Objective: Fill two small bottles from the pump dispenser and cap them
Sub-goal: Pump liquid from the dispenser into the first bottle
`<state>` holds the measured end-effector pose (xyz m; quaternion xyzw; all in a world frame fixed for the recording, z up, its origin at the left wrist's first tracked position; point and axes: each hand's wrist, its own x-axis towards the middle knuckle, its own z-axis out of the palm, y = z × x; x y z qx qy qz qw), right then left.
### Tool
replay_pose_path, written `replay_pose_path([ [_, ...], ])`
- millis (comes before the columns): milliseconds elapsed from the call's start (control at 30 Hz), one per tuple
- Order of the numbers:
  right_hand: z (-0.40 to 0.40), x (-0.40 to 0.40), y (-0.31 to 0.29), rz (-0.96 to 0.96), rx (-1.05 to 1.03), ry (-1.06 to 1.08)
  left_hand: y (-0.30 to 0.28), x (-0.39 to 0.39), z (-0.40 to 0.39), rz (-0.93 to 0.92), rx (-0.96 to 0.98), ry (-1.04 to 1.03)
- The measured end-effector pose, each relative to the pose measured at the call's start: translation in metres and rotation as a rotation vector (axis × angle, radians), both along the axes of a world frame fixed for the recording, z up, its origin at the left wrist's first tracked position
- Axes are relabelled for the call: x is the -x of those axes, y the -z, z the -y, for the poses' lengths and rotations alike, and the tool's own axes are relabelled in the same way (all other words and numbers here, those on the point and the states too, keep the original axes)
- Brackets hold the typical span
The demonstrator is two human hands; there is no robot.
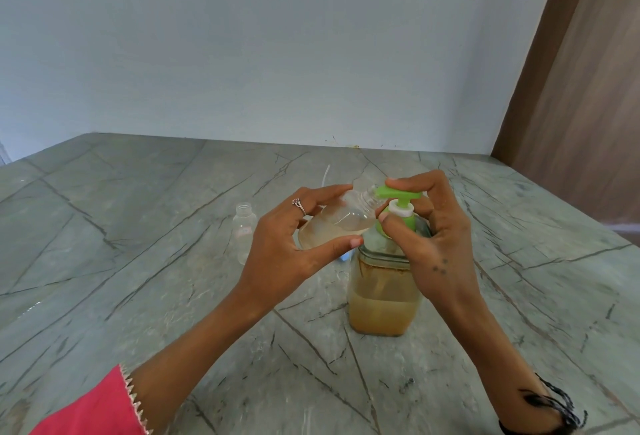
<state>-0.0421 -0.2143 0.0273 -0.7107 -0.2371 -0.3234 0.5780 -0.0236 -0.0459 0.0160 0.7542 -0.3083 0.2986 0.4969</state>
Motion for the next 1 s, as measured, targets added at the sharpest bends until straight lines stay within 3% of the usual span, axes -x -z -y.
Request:
replay_pose_path([
  [500, 0.0014, 0.0016, 0.0015, 0.024, 0.094, -0.026, -0.0003, 0.0007, 0.0011, -0.03, 0.005, 0.009],
  [767, -0.001, 0.0015, -0.0027, 0.007, -0.028, -0.048, -0.0007, 0.0017, 0.0019, -0.014, 0.02, 0.004],
  [1000, -0.0015, -0.0002, -0.0034, -0.009, -0.001, 0.013, 0.0024, 0.0013, 0.0001, -0.004, 0.02, 0.002],
])
